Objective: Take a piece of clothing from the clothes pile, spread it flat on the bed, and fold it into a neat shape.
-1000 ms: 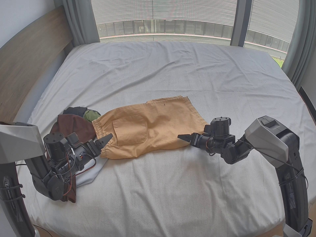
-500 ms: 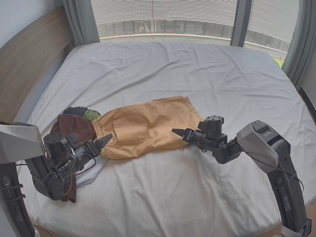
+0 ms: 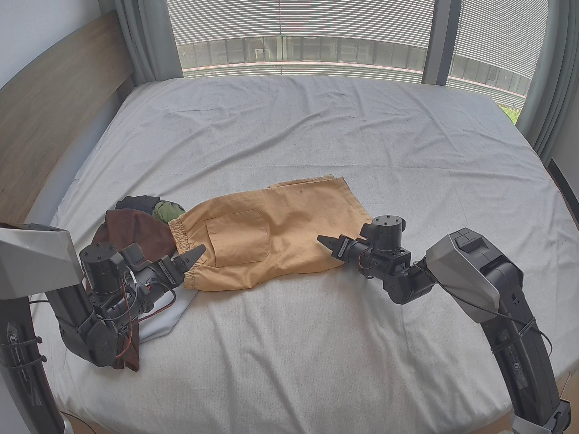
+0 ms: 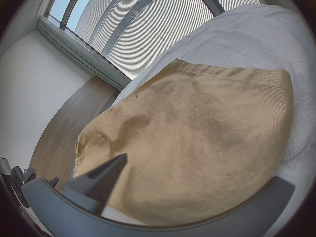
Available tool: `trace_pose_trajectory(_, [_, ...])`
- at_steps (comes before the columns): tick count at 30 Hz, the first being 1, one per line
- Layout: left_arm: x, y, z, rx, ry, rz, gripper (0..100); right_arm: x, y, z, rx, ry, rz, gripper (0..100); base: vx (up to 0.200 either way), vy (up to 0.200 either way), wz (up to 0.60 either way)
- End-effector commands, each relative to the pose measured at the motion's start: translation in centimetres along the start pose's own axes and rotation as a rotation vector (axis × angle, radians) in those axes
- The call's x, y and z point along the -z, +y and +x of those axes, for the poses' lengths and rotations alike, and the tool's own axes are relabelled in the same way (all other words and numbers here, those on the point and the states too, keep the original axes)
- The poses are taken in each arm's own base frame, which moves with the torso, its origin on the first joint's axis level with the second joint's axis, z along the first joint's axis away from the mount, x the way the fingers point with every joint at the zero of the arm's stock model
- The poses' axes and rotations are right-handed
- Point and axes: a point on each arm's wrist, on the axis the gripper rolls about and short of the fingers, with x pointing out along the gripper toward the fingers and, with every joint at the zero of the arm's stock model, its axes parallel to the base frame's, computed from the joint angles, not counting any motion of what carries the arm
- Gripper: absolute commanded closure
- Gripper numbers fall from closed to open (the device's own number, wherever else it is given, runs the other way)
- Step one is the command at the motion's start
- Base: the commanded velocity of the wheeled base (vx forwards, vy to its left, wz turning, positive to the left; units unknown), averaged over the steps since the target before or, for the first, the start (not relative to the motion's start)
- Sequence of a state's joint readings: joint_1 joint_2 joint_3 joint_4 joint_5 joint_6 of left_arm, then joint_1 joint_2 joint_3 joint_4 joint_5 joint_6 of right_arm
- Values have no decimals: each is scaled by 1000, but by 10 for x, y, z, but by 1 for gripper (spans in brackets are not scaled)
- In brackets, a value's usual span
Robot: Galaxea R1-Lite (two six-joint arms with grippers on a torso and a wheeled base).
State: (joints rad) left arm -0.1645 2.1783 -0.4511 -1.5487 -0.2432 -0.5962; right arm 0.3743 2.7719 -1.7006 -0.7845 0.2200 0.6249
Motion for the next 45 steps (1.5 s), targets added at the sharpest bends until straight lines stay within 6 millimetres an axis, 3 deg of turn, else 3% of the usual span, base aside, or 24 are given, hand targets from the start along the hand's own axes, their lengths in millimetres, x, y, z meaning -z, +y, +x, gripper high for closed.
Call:
trace_pose_trajectory(1, [1, 2, 1, -4, 4, -2, 0, 5, -2, -2, 2, 10, 1, 100, 0, 0, 0])
trace_pose_trajectory(8, [0, 4, 1, -11, 0, -5, 0, -10, 15, -24, -11, -12, -12, 100, 0, 0, 0])
trace_pose_trajectory(14, [-3, 7, 0, -15, -9, -8, 0, -15, 17, -44, 27, 1, -50, 100, 0, 0, 0])
trace_pose_trajectory(21, [-3, 8, 0, -17, -10, -10, 0, -13, 10, -66, 92, 35, -90, 100, 0, 0, 0])
trace_pose_trajectory(37, [-3, 7, 0, -14, -8, -10, 0, 2, -8, -152, 251, 167, -147, 100, 0, 0, 0])
trace_pose_trajectory(41, [-1, 6, 0, -13, 1, -8, 0, 11, -12, -165, 277, 210, -150, 100, 0, 0, 0])
trace_pose_trajectory(45, [3, 6, 0, -12, 14, -10, 0, 16, -15, -166, 284, 224, -153, 100, 0, 0, 0])
